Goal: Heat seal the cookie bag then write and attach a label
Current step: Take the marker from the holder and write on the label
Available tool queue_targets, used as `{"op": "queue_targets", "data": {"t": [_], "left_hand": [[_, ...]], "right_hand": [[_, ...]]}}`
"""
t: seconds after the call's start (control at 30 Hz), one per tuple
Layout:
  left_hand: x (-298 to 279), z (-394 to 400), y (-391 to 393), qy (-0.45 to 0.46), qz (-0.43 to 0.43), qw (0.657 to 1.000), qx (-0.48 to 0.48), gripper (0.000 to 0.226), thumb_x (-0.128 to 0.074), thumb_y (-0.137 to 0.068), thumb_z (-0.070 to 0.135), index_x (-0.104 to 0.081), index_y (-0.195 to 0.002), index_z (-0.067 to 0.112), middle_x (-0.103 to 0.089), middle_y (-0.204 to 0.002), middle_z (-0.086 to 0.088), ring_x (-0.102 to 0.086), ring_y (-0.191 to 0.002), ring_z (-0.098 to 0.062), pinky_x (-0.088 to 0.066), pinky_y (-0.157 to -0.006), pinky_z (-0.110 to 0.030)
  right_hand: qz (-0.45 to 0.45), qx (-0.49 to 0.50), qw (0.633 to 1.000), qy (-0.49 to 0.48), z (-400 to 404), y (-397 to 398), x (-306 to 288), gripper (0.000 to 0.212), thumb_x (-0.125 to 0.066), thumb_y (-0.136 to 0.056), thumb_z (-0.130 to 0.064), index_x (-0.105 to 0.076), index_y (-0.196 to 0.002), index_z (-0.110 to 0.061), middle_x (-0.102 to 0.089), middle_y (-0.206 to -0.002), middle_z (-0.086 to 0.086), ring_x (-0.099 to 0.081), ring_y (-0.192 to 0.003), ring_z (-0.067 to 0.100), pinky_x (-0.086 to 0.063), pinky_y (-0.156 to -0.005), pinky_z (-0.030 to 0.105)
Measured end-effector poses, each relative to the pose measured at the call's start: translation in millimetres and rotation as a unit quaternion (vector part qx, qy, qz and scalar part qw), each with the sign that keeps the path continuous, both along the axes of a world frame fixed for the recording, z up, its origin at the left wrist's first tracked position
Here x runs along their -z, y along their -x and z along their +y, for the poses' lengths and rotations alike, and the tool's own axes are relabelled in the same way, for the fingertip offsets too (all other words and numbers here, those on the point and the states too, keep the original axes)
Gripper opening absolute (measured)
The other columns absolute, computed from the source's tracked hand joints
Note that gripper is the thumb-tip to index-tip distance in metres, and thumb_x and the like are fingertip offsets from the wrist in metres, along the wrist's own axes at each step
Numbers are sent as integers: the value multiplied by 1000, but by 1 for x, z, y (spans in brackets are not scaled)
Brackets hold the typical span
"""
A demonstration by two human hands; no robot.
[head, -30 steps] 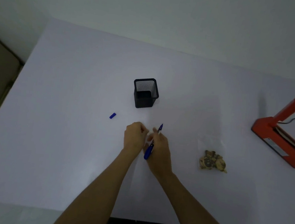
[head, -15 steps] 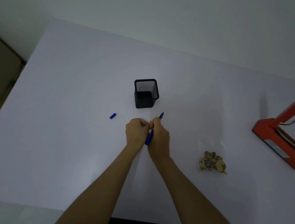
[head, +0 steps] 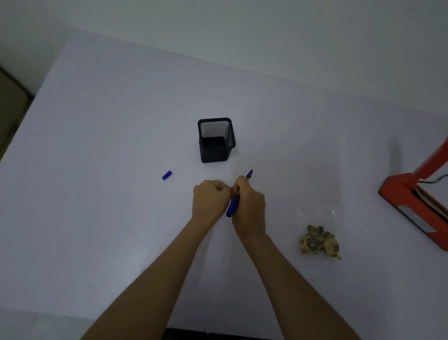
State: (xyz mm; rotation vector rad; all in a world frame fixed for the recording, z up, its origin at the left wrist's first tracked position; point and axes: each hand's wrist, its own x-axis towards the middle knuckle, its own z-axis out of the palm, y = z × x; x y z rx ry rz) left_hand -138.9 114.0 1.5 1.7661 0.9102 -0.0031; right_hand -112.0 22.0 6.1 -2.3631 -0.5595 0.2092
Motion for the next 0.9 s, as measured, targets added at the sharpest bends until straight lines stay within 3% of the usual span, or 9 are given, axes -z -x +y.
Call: {"op": "queue_targets", "data": {"t": [0.1, 0.17, 0.2, 0.33, 0.43, 0.5, 0.7, 0.83, 0.9], "left_hand": [[2, 3, -2, 26, 3, 999, 47, 21, -49, -89, 8, -69, -94, 3, -61, -84, 2, -56, -74, -11, -43, -66, -18], [7, 7, 0, 71, 12, 994, 86, 24, -50, -93, 16, -62, -113, 9, -63, -104, 2, -59, -92, -13, -47, -82, -26], [10, 9, 1, 94, 10, 991, 91, 25, -50, -93, 17, -61, -114, 9, -66, -107, -2, -61, -93, -15, -50, -87, -31], [17, 13, 5, 104, -11, 992, 72, 16, -60, -90, 16, -70, -99, 8, -71, -94, -5, -63, -80, -11, -52, -81, -27], [19, 10, 5, 57, -7, 996, 74, 14, -61, -90, 13, -72, -95, 7, -69, -89, -2, -59, -76, -7, -44, -70, -10], [22, 6, 6, 9, -4, 997, 74, 15, -58, -90, 9, -72, -93, 4, -70, -89, -5, -59, -75, -9, -41, -65, -6], [30, 0, 7, -110, -13, 991, 79, 18, -52, -90, 3, -69, -84, 2, -69, -83, -10, -57, -69, -12, -46, -68, -21], [43, -2, 10, -187, -34, 976, 102, 14, -56, -89, 4, -68, -81, 4, -62, -85, -15, -52, -74, -15, -50, -73, -28], [48, -1, 13, -202, -40, 973, 104, 9, -58, -88, 5, -67, -89, 4, -59, -93, -14, -51, -83, -17, -47, -75, -23]], "right_hand": [[-8, 25, 1000, -9, -5, -3, 0, 28, -55, -89, 6, -43, -73, -13, -48, -59, -2, -39, -49, 6, -40, -48, 23], [-12, 45, 999, -22, -7, -5, -2, 31, -55, -85, 9, -41, -72, -16, -46, -59, -5, -47, -50, 11, -44, -48, 24], [-11, 51, 998, -30, -8, -5, -1, 32, -56, -84, 9, -41, -72, -16, -47, -59, -4, -54, -53, 16, -50, -50, 28], [2, 53, 998, -15, -14, -6, 4, 29, -59, -84, 8, -44, -74, -15, -54, -62, 2, -64, -64, 24, -55, -55, 38], [-17, 39, 998, 47, -12, -4, 8, 22, -52, -82, 9, -47, -75, -12, -56, -63, 6, -54, -60, 20, -48, -51, 38], [-74, 6, 994, 80, -6, -1, 12, 20, -55, -83, 6, -50, -74, -11, -56, -64, 5, -49, -65, 19, -43, -52, 34], [-39, -51, 997, 52, -4, 5, 33, 22, -53, -94, -6, -44, -75, -14, -49, -66, 2, -44, -54, 12, -35, -50, 16], [-34, -48, 997, 56, -8, 8, 40, 20, -53, -94, -8, -47, -77, -14, -51, -67, 2, -45, -55, 10, -41, -52, 21], [-39, -62, 995, 66, -10, 9, 43, 15, -54, -94, -8, -51, -79, -11, -56, -69, 6, -46, -57, 12, -43, -53, 23]]}}
